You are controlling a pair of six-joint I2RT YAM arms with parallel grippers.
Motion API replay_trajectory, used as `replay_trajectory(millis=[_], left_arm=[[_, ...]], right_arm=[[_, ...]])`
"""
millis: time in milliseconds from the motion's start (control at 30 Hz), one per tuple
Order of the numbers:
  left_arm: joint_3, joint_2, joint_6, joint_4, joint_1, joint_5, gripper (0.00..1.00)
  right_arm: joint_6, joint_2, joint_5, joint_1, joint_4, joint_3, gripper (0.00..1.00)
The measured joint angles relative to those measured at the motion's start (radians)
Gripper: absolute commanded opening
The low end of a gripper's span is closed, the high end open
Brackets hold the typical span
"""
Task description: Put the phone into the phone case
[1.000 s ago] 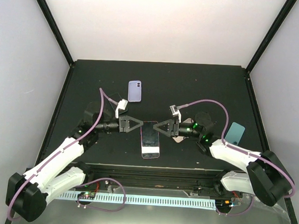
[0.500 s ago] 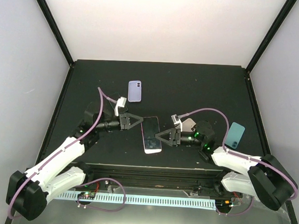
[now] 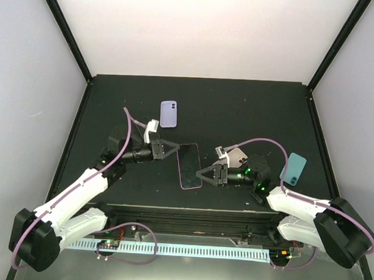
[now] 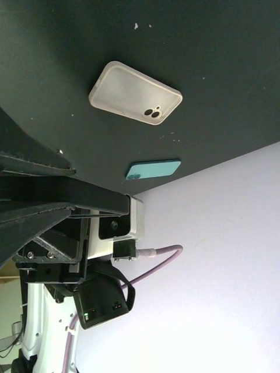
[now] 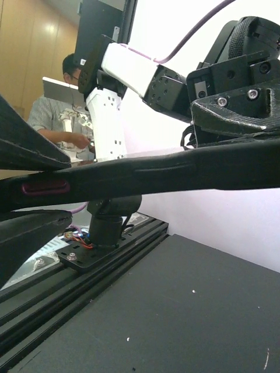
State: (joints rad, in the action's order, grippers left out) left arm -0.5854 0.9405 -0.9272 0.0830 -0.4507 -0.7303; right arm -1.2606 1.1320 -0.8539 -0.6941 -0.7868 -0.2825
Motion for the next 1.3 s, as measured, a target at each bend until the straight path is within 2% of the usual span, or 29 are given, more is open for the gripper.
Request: replay_trajectory(millis=[133,167,233,367,433,567,800,867,900,1000,1100,1133,1200,1300], left_arm=[[-0.001,0.015,-0.001,-0.001,0.0,0.005,0.01],[-0.001,0.019,-0.003,0.0,0.001,0.005,0.04],[-0.001,0.026,-0.005,0.0,0.005,0.005,0.18],[-0.033,0.037,-0.004,-0.043,0.019,0.007,0.54],[-0.046,0.03,-0.001,-0.053,0.026,0.008,0.62],[-0.028,-0.015,-0.029,-0.05,0.032,-0.008,0.69],[0.129,-0.069,-0.095,-0.015,0.032,-0.048,0.75],[0.152,-0.059,-0.103,-0.016,0.032,-0.06,0.7],[0.152,-0.047,-0.105,-0.014,0.032,-0.064,0.64],[0.148,-0.003,-0.107,-0.001,0.032,-0.088,0.3],[0.125,0.031,-0.103,0.001,0.033,-0.09,0.07],[0.117,0.041,-0.099,-0.007,0.037,-0.09,0.03],[0.09,0.061,-0.107,-0.024,0.043,-0.089,0.02],[0.051,0.095,-0.109,-0.026,0.044,-0.095,0.02]], right_arm=[[0.002,0.0,-0.008,-0.001,-0.013,-0.001,0.06],[0.0,0.0,-0.01,-0.001,-0.021,-0.002,0.05],[-0.006,0.001,-0.006,-0.001,-0.026,-0.002,0.03],[-0.031,0.003,0.037,-0.007,-0.029,-0.003,0.01],[-0.053,0.018,0.072,-0.006,-0.027,-0.003,0.01],[-0.112,0.083,0.138,-0.006,-0.048,-0.013,0.01],[-0.199,0.225,0.183,-0.006,-0.144,-0.1,0.01],[-0.214,0.258,0.187,-0.006,-0.175,-0.126,0.01],[-0.224,0.28,0.188,-0.006,-0.19,-0.143,0.01],[-0.244,0.334,0.191,-0.006,-0.235,-0.176,0.02],[-0.258,0.387,0.193,-0.004,-0.242,-0.183,0.02],[-0.253,0.398,0.193,0.0,-0.244,-0.183,0.03],[-0.246,0.416,0.194,0.008,-0.253,-0.184,0.07],[-0.245,0.424,0.193,0.024,-0.284,-0.189,0.22]])
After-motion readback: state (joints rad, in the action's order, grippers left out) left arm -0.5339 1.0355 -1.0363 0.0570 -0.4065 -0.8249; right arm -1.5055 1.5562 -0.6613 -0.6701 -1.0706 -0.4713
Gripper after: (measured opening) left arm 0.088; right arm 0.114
